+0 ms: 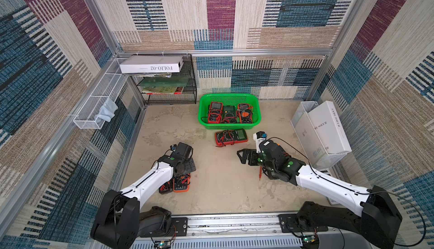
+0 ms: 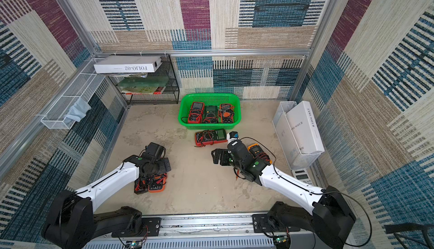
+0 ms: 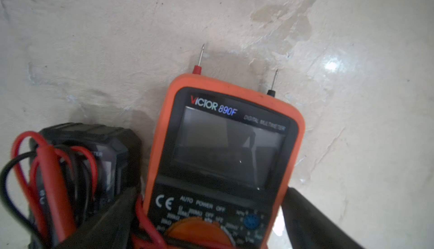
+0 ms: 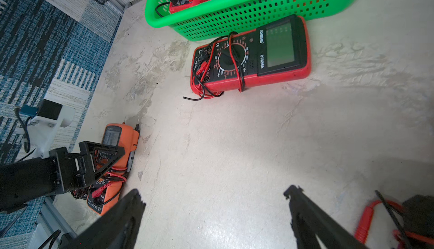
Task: Put the multimeter into the basket
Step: Pick up the multimeter from the center of the board.
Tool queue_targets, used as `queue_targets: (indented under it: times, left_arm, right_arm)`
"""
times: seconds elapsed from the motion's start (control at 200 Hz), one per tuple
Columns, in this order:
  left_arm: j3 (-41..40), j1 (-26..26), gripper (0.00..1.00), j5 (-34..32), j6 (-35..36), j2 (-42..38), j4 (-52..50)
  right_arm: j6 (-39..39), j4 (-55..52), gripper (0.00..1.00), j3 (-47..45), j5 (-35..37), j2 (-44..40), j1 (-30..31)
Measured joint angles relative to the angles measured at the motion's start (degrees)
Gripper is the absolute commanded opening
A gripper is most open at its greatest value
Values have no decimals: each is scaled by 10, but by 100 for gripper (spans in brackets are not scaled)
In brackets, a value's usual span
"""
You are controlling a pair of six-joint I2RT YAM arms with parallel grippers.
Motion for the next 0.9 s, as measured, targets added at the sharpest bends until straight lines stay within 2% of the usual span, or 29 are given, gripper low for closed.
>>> queue_targets:
  times: [0.21,0.431,0.531,0.696,0.902]
  left_arm:
    - [-10,1,100,11,3,13,19]
    - [-27,0,100,56,-8,31,38]
    - [-28,-1,97,55,-11,37,44]
    - [-30,-5,86,49,-14,45,55]
    - [-29,-9,64,45,-18,47,60]
  right_arm:
    - [0,0,100,5,0,3,0]
    - [0,0,100,11,-2,7,0]
    - [0,0,100,18,-5,11,2]
    - [0,0,99,28,-10,19,10]
    - [3,0,100,33,-11,29,24]
